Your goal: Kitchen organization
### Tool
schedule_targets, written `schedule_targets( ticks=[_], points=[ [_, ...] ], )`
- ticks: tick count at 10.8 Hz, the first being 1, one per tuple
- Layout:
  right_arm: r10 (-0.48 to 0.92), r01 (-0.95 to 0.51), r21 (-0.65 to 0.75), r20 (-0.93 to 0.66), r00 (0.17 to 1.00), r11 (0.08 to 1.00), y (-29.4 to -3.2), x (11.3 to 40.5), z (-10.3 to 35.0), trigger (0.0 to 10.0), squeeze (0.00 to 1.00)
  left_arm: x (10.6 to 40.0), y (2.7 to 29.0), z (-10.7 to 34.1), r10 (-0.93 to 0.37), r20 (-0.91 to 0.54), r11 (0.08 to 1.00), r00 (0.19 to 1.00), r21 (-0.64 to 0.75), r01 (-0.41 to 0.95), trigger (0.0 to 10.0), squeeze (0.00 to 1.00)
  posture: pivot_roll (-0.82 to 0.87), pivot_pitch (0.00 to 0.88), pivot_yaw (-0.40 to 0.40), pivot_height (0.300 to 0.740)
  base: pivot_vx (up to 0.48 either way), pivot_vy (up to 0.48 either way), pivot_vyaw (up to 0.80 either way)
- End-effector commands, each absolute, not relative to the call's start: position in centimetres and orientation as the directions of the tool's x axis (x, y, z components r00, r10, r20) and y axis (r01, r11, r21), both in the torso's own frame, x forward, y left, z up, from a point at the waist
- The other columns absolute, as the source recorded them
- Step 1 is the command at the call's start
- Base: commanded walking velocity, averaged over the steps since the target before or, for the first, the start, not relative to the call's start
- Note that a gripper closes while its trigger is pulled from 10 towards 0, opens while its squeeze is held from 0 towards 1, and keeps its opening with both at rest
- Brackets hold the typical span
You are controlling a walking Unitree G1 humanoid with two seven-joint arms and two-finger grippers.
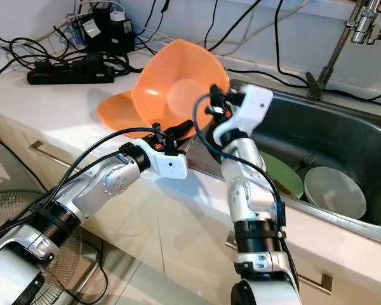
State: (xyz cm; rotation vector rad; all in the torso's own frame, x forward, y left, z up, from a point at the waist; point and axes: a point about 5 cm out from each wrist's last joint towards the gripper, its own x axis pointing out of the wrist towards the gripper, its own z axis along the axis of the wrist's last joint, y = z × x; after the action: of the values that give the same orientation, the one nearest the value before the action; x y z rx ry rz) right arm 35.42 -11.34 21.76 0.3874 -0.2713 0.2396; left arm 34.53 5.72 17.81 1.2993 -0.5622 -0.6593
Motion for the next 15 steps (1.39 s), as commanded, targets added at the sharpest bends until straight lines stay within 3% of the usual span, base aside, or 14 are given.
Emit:
schedule_targets(
  ticks=[1, 4, 5, 8, 11, 12, 13, 15],
  points=[
    [0.153, -0.25, 0.324, 0.296, 0.943, 0.913, -11.8, 35.4, 21.7, 0.0, 0.0, 34.6, 5.8, 19.0, -0.725, 0.057, 0.155, 0.686, 0.984, 0.082, 10.0, 1.0, 0.19, 0.0, -0.003, 0.74, 0.0, 0.0, 0.0],
    [0.082, -0.179, 0.332, 0.285, 0.955, 0.926, -13.0, 35.7, 21.8, 0.0, 0.0, 34.7, 5.9, 19.3, -0.719, 0.078, 0.154, 0.69, 0.987, 0.05, 10.0, 1.0, 0.19, 0.0, -0.005, 0.74, 0.0, 0.0, 0.0],
    [0.022, -0.123, 0.346, 0.282, 0.959, 0.93, -13.8, 36.0, 21.9, 0.0, 0.0, 34.7, 5.9, 19.3, -0.717, 0.08, 0.154, 0.693, 0.987, 0.045, 10.0, 0.0, 0.19, 0.0, -0.005, 0.74, 0.0, 0.0, 0.0],
    [-0.162, 0.044, 0.396, 0.271, 0.949, 0.917, -16.7, 36.2, 22.2, 0.0, 0.0, 34.6, 5.8, 19.3, -0.715, 0.09, 0.167, 0.694, 0.985, 0.044, 10.0, 0.0, 0.19, 0.0, -0.007, 0.74, 0.0, 0.0, 0.0],
    [-0.33, 0.229, 0.364, 0.245, 0.912, 0.903, -20.4, 36.4, 21.8, 0.0, 0.0, 34.6, 6.1, 18.8, -0.685, 0.107, 0.265, 0.721, 0.958, 0.109, 10.0, 0.0, 0.19, 0.0, -0.009, 0.74, 0.0, 0.0, 0.0],
    [-0.374, 0.277, 0.358, 0.237, 0.897, 0.892, -21.3, 36.4, 21.6, 1.0, 0.0, 34.8, 6.2, 18.3, -0.67, 0.112, 0.319, 0.734, 0.936, 0.149, 10.0, 0.0, 0.19, 0.002, -0.01, 0.74, 0.0, 0.0, 0.0],
    [-0.408, 0.335, 0.304, 0.22, 0.886, 0.892, -22.2, 36.4, 21.0, 10.0, 0.0, 34.5, 6.4, 18.4, -0.645, 0.137, 0.445, 0.752, 0.867, 0.224, 10.0, 0.0, 0.2, 0.003, -0.011, 0.74, 0.0, 0.0, 0.0],
    [-0.402, 0.376, 0.178, 0.146, 0.904, 0.909, -22.4, 36.7, 18.4, 10.0, 0.0, 33.4, 5.5, 16.7, -0.652, 0.066, 0.666, 0.755, 0.525, 0.529, 10.0, 0.0, 0.21, 0.005, -0.012, 0.74, 0.0, 0.0, 0.0]
  ],
)
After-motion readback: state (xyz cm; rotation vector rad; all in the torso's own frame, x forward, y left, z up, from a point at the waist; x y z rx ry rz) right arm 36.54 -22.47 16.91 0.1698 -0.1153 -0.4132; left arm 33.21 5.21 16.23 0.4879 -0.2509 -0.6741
